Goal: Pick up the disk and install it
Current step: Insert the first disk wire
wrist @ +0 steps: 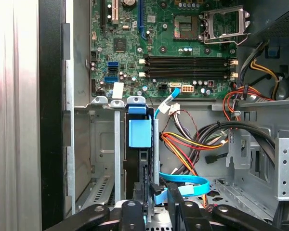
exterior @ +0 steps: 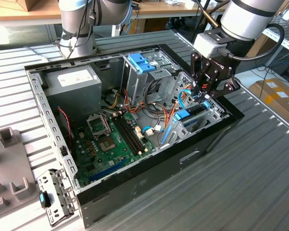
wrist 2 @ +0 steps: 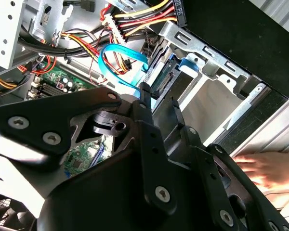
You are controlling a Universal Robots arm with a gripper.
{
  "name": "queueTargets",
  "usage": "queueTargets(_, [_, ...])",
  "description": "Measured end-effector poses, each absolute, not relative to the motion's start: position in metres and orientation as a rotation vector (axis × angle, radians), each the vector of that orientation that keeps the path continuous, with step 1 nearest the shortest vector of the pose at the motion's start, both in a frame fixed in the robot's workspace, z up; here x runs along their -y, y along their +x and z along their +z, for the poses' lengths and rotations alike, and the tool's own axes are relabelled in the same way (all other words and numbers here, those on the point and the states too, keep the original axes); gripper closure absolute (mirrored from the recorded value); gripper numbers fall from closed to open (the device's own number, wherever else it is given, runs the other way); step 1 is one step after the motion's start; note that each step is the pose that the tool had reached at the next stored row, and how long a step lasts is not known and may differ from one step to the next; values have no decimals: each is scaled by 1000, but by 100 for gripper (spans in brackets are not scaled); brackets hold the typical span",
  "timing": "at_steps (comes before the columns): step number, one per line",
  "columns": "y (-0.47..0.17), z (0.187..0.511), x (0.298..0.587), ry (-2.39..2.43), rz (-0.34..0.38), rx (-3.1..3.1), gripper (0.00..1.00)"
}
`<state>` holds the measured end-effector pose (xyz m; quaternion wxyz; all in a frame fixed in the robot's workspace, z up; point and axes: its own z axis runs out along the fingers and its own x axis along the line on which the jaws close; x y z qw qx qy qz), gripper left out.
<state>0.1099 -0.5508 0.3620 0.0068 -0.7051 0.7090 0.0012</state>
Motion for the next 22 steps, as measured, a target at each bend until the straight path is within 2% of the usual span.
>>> queueTargets(6, [110,362,551,-2206,4,-2218,68])
queueTargets(8, [110,362,551,-2206,4,-2218,81])
queueTargets(9, [110,362,551,-2206,4,-2218,84])
queueTargets(22, [109,362,551,-2205,-1,-2207,84])
